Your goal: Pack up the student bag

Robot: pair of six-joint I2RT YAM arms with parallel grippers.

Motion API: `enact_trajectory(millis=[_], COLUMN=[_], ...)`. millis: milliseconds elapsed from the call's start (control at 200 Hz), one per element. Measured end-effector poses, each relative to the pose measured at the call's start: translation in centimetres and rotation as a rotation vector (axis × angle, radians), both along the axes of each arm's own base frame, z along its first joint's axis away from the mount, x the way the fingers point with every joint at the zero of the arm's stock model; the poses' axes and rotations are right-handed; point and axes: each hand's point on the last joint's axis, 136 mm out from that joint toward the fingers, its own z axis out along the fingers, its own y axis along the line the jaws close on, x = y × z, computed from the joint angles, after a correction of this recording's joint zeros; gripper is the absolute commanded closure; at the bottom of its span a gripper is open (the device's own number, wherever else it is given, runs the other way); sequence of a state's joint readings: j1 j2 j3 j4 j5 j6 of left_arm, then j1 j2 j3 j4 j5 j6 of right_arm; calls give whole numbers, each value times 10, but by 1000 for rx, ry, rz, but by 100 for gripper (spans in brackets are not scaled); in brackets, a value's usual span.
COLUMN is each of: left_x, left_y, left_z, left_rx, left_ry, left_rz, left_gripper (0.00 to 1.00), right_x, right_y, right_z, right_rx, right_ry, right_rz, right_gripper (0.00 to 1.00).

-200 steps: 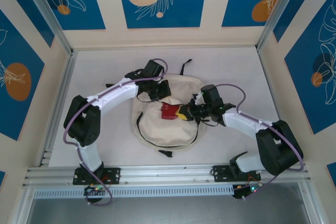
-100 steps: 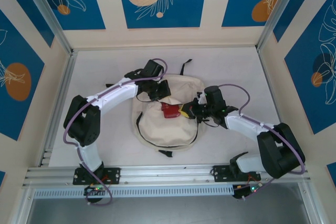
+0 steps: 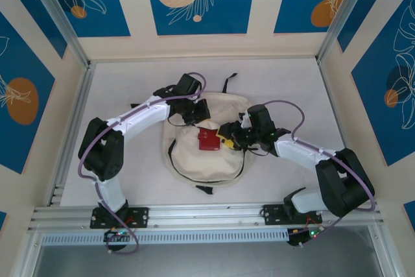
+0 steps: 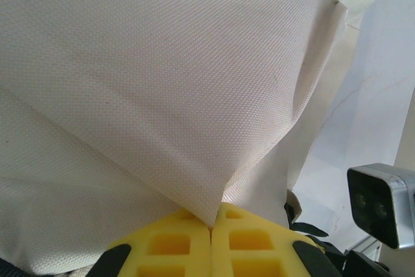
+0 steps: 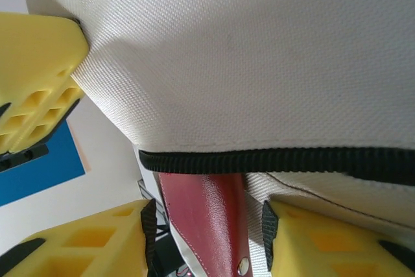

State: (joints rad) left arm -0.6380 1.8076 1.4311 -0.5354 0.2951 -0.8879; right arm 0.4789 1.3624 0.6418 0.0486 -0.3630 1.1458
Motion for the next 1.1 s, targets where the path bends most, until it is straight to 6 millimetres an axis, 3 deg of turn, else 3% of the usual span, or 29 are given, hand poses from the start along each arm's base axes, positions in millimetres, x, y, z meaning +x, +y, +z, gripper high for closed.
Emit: enact_trajectory(millis=[245, 390, 655, 820, 970, 1100], left_x=[-1, -1, -1, -1, -1, -1], left_y=[0, 0, 0, 1, 1, 1], left_z=[0, 0, 0, -1, -1, -1], left_rx=[2, 3, 4, 5, 6, 5], left_ry=[2, 1, 0, 1, 2, 1], left_rz=[-1, -4, -5, -5, -6, -6], left_gripper=[94, 94, 94, 94, 95, 96], right_x=[-8, -20, -19, -15, -13, -13], right_y=[9, 16, 20, 22, 19, 3], right_z=[-5, -9, -11, -13, -10, 0], right_rx=[-17, -29, -50, -75, -71, -36], right_ry=[6, 22, 34, 29, 8, -22], right_rz=[52, 90, 97, 100, 77, 21], right_gripper=[66, 67, 66, 88, 95, 99])
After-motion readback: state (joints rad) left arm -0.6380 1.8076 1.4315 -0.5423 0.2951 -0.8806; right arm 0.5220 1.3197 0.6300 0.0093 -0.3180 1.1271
